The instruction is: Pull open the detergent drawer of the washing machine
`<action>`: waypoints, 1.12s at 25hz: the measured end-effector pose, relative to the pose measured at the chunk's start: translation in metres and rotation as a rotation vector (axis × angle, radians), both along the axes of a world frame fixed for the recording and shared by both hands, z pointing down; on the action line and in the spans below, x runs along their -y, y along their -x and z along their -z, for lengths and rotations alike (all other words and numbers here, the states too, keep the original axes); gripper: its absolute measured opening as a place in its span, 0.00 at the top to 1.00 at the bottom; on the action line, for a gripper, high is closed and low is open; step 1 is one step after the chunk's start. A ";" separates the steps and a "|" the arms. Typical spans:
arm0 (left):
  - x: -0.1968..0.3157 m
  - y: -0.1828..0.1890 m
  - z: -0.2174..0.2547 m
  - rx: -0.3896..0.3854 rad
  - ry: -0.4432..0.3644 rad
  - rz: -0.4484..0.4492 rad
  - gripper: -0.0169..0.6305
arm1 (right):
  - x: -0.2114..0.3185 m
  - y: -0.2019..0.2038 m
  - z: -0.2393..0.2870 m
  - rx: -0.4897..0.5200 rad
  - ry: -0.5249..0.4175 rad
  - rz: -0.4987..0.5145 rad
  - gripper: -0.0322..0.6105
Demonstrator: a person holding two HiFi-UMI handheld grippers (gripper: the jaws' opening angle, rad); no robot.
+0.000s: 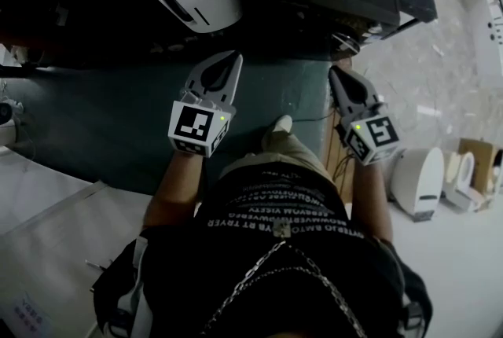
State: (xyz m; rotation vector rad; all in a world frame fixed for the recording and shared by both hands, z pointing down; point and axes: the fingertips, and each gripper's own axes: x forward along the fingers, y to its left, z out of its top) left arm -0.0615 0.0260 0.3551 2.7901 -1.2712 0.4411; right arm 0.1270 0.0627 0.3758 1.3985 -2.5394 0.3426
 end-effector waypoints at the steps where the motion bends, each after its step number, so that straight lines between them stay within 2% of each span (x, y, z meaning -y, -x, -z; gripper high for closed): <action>1: 0.005 -0.003 0.000 0.003 0.002 -0.001 0.97 | 0.005 -0.002 0.000 0.004 0.002 0.004 0.95; 4: 0.020 -0.015 0.002 0.004 0.006 -0.002 0.97 | 0.025 -0.012 0.005 0.016 -0.001 0.010 0.95; 7: 0.034 -0.025 0.007 -0.028 0.016 0.012 0.97 | 0.044 -0.017 0.009 0.057 -0.011 0.038 0.95; 14: 0.062 -0.037 0.005 -0.026 0.020 0.067 0.97 | 0.077 -0.040 0.003 0.006 0.000 0.068 0.95; 17: 0.068 -0.041 -0.001 -0.019 0.031 0.065 0.97 | 0.087 -0.043 0.001 0.045 0.000 0.071 0.95; 23: 0.070 -0.040 -0.014 0.008 0.075 0.060 0.97 | 0.091 -0.041 -0.009 0.045 0.030 0.082 0.95; 28: 0.083 -0.034 -0.010 0.004 0.064 0.052 0.97 | 0.101 -0.039 -0.016 0.030 0.038 0.070 0.95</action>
